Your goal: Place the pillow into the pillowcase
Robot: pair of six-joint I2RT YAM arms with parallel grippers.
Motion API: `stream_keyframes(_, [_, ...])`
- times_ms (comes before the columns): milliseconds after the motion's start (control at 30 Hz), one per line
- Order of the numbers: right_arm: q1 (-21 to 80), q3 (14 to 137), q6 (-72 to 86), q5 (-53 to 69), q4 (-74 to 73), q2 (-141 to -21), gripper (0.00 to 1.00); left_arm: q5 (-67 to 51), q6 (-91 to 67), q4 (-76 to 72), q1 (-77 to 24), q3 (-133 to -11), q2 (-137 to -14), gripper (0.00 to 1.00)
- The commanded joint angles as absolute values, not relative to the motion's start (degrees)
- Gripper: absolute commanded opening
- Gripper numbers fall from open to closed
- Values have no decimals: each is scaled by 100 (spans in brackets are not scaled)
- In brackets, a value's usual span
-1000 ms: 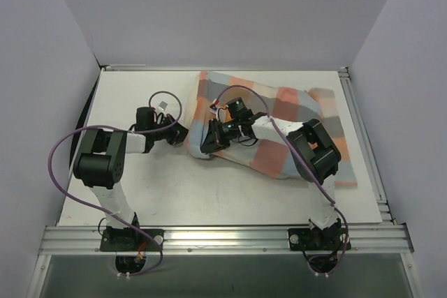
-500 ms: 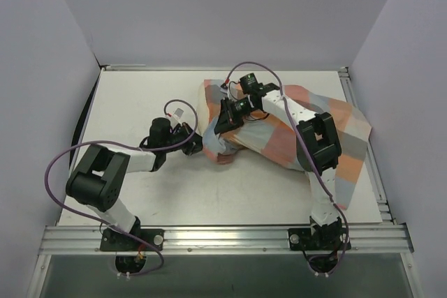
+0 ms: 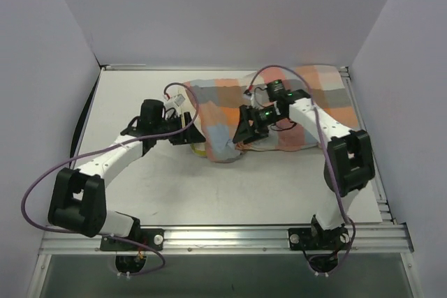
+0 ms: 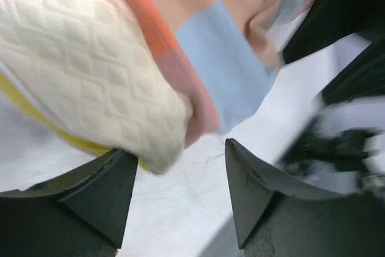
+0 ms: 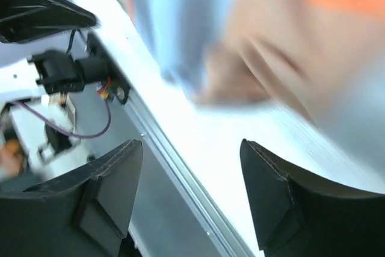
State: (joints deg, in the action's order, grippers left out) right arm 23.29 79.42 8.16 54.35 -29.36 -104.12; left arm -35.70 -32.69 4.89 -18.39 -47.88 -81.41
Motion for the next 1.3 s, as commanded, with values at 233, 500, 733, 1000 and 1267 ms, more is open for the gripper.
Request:
stream_keyframes(233, [124, 6295, 851, 4641, -3755, -8666, 70, -679, 2530, 2928, -3775, -6302, -7953, 94])
stream_keyframes(500, [-711, 5668, 1819, 4377, -2514, -9526, 72, 1015, 3047, 1979, -4386, -6101, -9349, 97])
stream_keyframes(733, [-993, 6046, 1740, 4210, -2330, -9852, 72, 1215, 4113, 1607, -4017, -5484, -9581, 30])
stream_keyframes(1000, [-1467, 6669, 1846, 4824, -2021, -9161, 72, -4233, 2152, 5017, -4298, -10276, -10150, 0])
stream_keyframes(1267, [-2908, 7926, 2083, 5203, -1969, -8025, 77, -5495, -5444, -948, -3218, -12012, -10828, 0])
